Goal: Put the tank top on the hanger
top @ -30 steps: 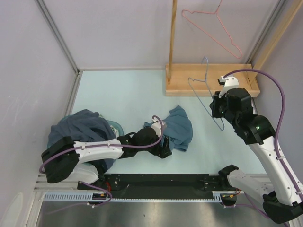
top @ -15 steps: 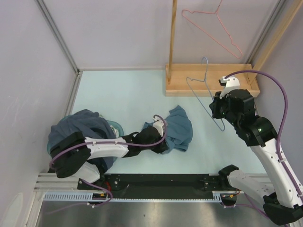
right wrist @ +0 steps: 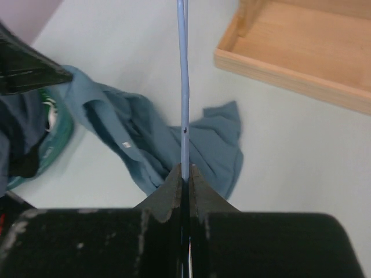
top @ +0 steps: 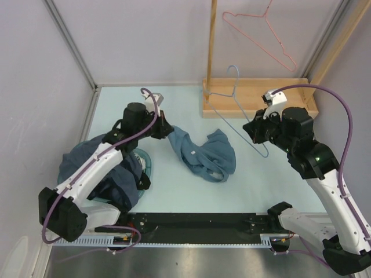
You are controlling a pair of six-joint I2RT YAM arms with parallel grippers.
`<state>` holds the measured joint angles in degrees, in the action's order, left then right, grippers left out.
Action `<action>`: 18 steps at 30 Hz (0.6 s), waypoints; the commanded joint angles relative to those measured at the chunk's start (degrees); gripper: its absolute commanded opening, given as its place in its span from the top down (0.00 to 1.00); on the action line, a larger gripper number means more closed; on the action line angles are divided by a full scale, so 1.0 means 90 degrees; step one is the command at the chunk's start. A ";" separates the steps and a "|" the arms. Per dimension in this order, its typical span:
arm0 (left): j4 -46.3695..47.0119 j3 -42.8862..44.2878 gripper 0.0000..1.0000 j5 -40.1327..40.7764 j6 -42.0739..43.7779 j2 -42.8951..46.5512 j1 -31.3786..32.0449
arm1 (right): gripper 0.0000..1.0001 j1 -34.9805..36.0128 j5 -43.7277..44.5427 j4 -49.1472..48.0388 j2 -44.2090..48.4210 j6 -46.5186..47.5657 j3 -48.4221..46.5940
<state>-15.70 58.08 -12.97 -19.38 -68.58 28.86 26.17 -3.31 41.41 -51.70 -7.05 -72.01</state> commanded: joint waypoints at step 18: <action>-0.0521 0.0021 1.00 -0.1332 0.0727 -0.0652 -0.2211 | 1.00 0.0636 -0.2297 0.0506 0.0500 0.0149 0.0510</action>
<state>-22.85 58.54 -23.22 -13.45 -74.74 10.15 30.35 -19.90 43.40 -48.99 -5.74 -68.73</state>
